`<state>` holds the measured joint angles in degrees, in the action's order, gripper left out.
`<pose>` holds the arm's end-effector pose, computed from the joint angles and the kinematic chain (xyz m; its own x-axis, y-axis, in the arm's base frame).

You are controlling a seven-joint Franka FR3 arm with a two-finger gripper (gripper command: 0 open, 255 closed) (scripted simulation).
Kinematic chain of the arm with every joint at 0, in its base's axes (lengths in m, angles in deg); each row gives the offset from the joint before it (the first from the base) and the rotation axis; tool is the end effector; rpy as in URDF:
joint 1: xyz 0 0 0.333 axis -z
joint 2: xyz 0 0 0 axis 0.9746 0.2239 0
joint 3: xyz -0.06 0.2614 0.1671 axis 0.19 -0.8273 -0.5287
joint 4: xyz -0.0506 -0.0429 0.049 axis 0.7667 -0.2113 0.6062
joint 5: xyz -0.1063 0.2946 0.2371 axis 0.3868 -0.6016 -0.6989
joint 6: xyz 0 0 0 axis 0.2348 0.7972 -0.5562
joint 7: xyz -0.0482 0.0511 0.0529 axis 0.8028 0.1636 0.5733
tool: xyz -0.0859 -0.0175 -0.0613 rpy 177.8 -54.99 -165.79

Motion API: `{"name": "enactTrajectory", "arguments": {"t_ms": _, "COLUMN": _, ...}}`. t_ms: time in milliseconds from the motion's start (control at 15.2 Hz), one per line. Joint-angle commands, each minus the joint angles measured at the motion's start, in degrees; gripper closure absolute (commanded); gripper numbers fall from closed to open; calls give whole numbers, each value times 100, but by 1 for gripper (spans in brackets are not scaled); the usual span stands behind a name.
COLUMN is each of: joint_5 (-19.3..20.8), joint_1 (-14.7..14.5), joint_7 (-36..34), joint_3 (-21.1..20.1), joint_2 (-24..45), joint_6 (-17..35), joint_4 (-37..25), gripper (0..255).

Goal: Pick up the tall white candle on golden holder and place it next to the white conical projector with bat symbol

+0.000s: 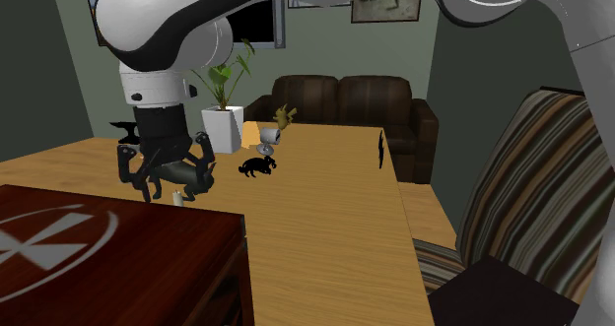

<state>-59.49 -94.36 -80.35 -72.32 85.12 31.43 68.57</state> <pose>0.5251 0.4267 0.3993 0.9844 0.1717 -0.0380 0.1719 -0.9851 0.0022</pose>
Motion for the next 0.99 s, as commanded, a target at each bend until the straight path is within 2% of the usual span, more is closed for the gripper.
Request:
{"name": "enactTrajectory", "arguments": {"t_ms": 0, "joint_5": 26, "joint_1": 2, "joint_7": -11, "joint_3": 15, "joint_2": 47, "joint_6": 135, "joint_4": 91, "gripper": 0}}
{"name": "enactTrajectory", "arguments": {"t_ms": 594, "joint_5": 45, "joint_1": 1, "joint_7": -24, "joint_3": 25, "joint_2": 80, "joint_6": 240, "joint_4": 166, "gripper": 0}}
{"name": "enactTrajectory", "arguments": {"t_ms": 660, "joint_5": 45, "joint_1": 1, "joint_7": -24, "joint_3": 25, "joint_2": 80, "joint_6": 240, "joint_4": 166, "gripper": 255}}
{"name": "enactTrajectory", "arguments": {"t_ms": 924, "joint_5": 45, "joint_1": 1, "joint_7": -24, "joint_3": 25, "joint_2": 80, "joint_6": 240, "joint_4": 166, "gripper": 255}}
